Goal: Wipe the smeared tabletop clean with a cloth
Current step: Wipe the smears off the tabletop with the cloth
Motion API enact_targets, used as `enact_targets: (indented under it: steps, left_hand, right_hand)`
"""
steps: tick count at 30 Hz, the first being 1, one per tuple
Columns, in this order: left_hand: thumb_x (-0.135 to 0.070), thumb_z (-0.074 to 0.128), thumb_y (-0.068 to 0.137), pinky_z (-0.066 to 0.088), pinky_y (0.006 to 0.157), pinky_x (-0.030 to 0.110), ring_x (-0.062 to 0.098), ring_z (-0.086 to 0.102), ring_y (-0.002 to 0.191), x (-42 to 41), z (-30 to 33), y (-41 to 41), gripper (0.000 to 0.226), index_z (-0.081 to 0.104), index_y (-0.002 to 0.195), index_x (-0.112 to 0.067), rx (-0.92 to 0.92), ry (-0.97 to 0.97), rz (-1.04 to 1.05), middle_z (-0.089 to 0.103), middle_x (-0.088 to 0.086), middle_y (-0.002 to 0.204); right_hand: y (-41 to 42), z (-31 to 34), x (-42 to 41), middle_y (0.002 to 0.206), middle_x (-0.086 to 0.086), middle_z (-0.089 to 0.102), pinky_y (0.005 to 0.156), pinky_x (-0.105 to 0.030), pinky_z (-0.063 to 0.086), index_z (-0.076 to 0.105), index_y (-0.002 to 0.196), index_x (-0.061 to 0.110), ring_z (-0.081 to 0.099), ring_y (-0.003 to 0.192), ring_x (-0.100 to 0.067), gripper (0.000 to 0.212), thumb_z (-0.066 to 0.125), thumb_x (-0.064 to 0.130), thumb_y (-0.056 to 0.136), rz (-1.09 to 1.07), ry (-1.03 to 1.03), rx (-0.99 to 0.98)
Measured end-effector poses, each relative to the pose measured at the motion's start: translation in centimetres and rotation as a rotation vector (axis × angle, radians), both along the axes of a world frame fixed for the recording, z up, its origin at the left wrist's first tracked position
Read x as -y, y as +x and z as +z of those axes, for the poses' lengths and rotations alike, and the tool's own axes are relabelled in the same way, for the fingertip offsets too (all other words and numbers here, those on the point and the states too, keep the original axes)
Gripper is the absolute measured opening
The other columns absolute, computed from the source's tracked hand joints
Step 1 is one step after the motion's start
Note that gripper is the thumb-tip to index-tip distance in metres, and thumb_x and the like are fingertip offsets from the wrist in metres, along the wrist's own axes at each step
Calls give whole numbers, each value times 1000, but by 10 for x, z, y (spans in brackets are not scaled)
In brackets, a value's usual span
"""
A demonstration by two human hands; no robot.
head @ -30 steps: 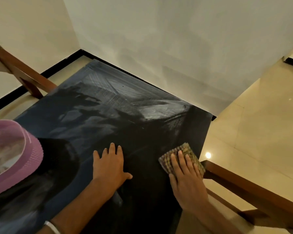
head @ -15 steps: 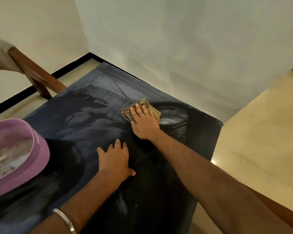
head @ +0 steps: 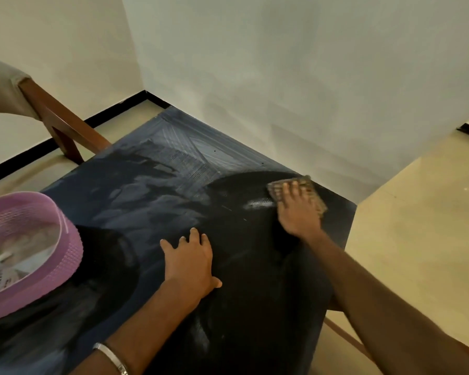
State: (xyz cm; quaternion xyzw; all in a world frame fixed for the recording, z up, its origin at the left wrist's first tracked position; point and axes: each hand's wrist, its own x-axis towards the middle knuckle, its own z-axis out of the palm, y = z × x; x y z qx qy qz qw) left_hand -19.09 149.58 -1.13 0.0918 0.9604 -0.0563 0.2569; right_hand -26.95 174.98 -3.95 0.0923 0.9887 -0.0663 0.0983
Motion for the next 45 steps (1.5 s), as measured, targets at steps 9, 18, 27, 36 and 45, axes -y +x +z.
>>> enact_targets:
  steps: [9,18,27,36,45]
  left_hand:
    - [-72,66,69,19,111,66,28,23,146,-3,4,2,116,7,155,-21,-10,-4,6,5,8,163]
    - [-69,65,74,14,113,66,34,21,146,-2,4,-1,114,3,154,-16,22,-7,-15,1,14,162]
    - [-57,64,83,6,109,72,46,13,145,-2,2,-18,110,-4,152,-8,201,16,-71,-6,24,159]
    - [-54,67,81,2,104,76,47,13,145,-2,-13,-16,113,-4,152,-4,172,45,-65,-9,25,159]
    - [-60,65,80,2,104,75,44,10,146,0,-9,-18,113,-5,153,-9,198,51,-50,-9,21,160]
  right_hand:
    - [30,-9,59,166,2,-2,123,-40,-5,7,158,30,-2,153,-20,59,27,43,105,390,-69,-22]
    - [4,-9,-88,166,0,-7,124,-42,-5,1,159,29,-7,153,-22,57,17,45,106,-151,-40,41]
    - [-154,-7,62,167,-5,-2,124,-44,1,5,159,22,0,153,-26,59,20,40,105,88,-29,0]
    - [-220,-11,250,166,-6,-4,123,-50,3,1,159,21,-1,153,-30,60,20,40,105,444,-45,3]
    - [-106,-19,107,166,-1,4,120,-37,-7,11,159,26,3,153,-21,57,25,40,105,465,-17,-79]
